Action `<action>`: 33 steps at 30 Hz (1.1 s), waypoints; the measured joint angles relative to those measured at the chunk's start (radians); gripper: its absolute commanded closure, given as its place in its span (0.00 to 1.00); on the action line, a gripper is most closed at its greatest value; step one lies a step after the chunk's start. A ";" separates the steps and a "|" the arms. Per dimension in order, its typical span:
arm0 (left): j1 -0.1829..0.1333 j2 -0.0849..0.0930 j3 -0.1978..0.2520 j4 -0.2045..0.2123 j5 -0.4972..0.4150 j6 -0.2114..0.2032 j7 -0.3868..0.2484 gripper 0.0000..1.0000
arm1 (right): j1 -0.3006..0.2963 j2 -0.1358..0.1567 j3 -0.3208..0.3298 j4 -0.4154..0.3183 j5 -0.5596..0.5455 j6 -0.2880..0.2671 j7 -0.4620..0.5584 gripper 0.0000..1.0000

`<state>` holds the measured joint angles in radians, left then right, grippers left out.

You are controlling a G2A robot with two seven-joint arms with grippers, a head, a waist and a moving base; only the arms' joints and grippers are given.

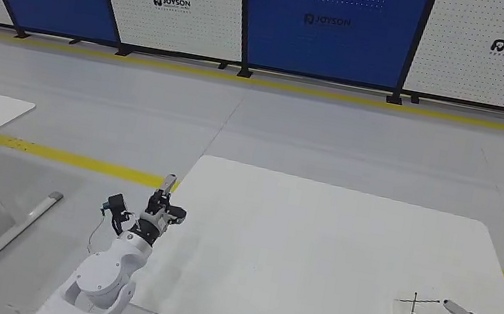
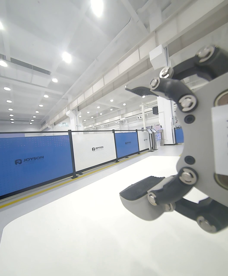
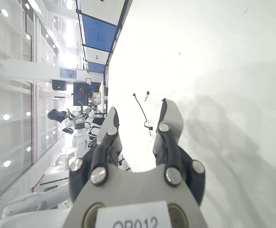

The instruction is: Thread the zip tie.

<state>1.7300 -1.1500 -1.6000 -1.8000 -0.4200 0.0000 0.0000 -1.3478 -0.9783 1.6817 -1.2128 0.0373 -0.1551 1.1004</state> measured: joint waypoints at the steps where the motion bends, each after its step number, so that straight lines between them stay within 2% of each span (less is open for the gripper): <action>1: 0.000 0.000 0.000 0.000 0.000 0.000 0.000 0.00 | -0.002 0.001 0.000 0.000 -0.001 0.000 -0.002 0.62; 7: 0.000 0.000 0.000 0.000 0.000 0.000 0.000 0.00 | -0.001 0.005 -0.016 0.005 -0.024 0.007 -0.024 0.65; 10: 0.000 0.000 0.000 0.000 0.000 0.000 0.000 0.00 | -0.003 0.006 -0.023 0.007 -0.021 0.003 -0.027 0.70; 11: 0.000 0.000 0.000 0.000 0.000 0.000 0.000 0.00 | -0.003 0.006 -0.025 0.008 -0.019 0.001 -0.027 0.77; 12: 0.000 0.000 0.000 0.000 0.000 0.000 0.000 0.00 | -0.003 0.007 -0.026 0.009 -0.017 0.000 -0.027 0.78; 15: 0.000 0.000 0.000 0.000 0.000 0.000 0.000 0.00 | -0.003 0.009 -0.029 0.013 -0.013 -0.004 -0.025 0.76; 17: 0.000 0.000 0.000 0.000 0.000 0.000 0.000 0.00 | -0.004 0.010 -0.029 0.017 -0.010 -0.007 -0.023 0.80; 21: 0.000 0.000 0.000 0.000 0.000 0.000 0.000 0.00 | -0.009 0.013 -0.028 0.020 -0.005 -0.015 -0.024 0.74; 25: 0.000 0.000 0.000 0.000 0.000 0.000 0.000 0.00 | -0.018 0.017 -0.026 0.020 0.002 -0.022 -0.027 0.78; 28: 0.000 0.000 0.000 0.000 0.000 0.000 0.000 0.00 | -0.023 0.019 -0.024 0.019 0.008 -0.026 -0.027 0.85; 33: 0.000 0.000 0.000 0.000 0.000 0.000 0.000 0.00 | -0.027 0.022 -0.023 0.016 0.015 -0.030 -0.025 0.86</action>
<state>1.7300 -1.1500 -1.6000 -1.8000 -0.4200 0.0000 0.0000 -1.3747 -0.9559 1.6585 -1.1964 0.0520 -0.1850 1.0756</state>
